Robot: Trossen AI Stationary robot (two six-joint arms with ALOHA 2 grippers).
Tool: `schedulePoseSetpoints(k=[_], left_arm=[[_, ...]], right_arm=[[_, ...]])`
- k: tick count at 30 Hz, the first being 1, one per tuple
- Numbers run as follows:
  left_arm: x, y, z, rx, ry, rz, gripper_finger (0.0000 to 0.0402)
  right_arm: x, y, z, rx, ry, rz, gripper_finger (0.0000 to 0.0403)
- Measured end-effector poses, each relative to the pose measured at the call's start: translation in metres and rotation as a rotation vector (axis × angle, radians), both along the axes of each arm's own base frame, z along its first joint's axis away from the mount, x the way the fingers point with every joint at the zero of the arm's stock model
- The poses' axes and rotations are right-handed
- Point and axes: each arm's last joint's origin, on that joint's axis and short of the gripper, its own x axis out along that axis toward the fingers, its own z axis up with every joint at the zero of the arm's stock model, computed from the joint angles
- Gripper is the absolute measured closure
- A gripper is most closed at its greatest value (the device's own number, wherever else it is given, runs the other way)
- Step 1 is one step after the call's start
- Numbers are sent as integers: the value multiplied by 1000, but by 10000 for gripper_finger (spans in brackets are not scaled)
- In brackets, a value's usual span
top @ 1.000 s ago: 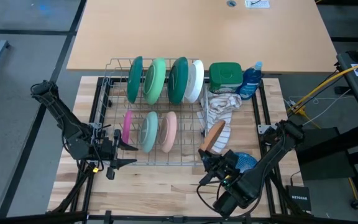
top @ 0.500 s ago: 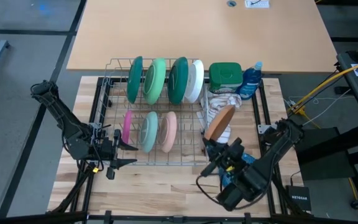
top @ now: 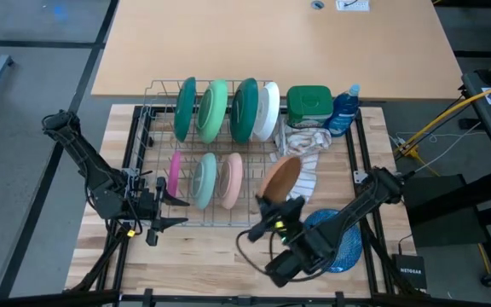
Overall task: Sort dishes
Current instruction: Put the brown plate in the dish rack
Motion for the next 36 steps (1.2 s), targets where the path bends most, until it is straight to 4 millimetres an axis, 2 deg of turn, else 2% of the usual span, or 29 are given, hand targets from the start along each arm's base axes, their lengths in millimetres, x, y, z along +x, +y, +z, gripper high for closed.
schedulePoseSetpoints(k=[3, 6, 10, 15, 20, 24, 27, 31, 36], left_arm=[[0, 0, 0, 1, 0, 0, 218], [0, 0, 0, 21, 0, -1, 218], [0, 0, 0, 24, 1, -1, 218], [0, 0, 0, 0, 0, 0, 218], [0, 0, 0, -10, 0, 1, 218], [0, 0, -1, -31, 3, 3, 218], [0, 0, -1, -57, 5, 4, 218], [0, 0, -1, -82, 5, 6, 218], [0, 0, -1, -109, 4, 8, 218]], right_arm=[[16, 13, -10, 85, 48, 68, 386], [32, 26, -10, 120, 72, 180, 386], [54, 33, 6, 81, 110, 414, 386], [69, 25, 31, -74, 102, 586, 386], [54, 12, 59, -111, 97, 588, 386], [34, 6, 70, -177, 179, 514, 386], [17, 3, 74, -219, 247, 450, 386], [-5, -2, 69, -224, 341, 383, 386], [-39, -21, 66, -212, 426, 263, 386]])
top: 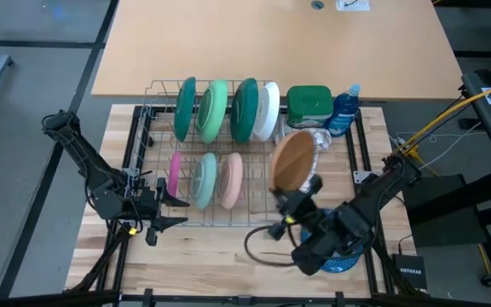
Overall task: Sort dishes
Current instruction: Put the brown plate in the dish rack
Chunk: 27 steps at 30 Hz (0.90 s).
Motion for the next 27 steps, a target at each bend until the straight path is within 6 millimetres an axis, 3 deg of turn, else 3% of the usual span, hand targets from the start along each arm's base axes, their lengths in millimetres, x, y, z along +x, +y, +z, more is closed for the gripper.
schedulePoseSetpoints(k=[5, 14, 22, 27], left_arm=[[0, 0, 0, -2, -1, 5, 218], [3, 1, -1, -17, 2, 24, 218], [9, 5, -3, -3, 11, 58, 218], [14, 8, -6, 4, 20, 85, 218]], right_arm=[[-24, -17, -5, -37, 35, -109, 386], [-34, -39, -29, -71, 17, -179, 386], [-45, -70, -69, -73, -89, -308, 386], [-47, -83, -89, -67, -271, -361, 386]])
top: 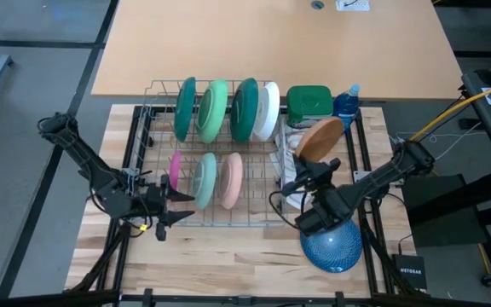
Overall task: Sort dishes
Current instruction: Put the brown plate in the dish rack
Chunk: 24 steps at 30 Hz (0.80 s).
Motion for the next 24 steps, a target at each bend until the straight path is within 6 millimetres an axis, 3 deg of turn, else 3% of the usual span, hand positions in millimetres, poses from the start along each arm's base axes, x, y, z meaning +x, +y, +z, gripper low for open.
schedulePoseSetpoints(k=[10, 24], left_arm=[[11, 5, -7, -5, 22, 56, 218], [16, 9, -8, 4, 27, 87, 218]], right_arm=[[-5, 12, 2, 45, -267, 50, 386], [-1, 67, -1, 269, -496, 176, 386]])
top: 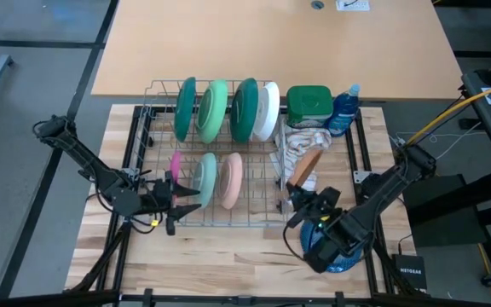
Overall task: Sort dishes
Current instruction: Put the brown plate in the dish rack
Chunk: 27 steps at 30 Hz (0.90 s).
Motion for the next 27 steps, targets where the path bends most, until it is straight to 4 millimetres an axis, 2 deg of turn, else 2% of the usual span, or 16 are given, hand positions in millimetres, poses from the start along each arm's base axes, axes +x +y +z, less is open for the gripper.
schedulePoseSetpoints(k=[7, 19, 27], left_arm=[[3, 4, 1, -3, -5, 24, 218], [3, 5, 1, 17, -1, 27, 218], [3, 5, 1, 22, 1, 26, 218]], right_arm=[[15, 13, -3, 125, -143, 0, 386], [15, 14, 5, 175, -203, -1, 386], [9, 8, 21, 235, -270, -1, 386]])
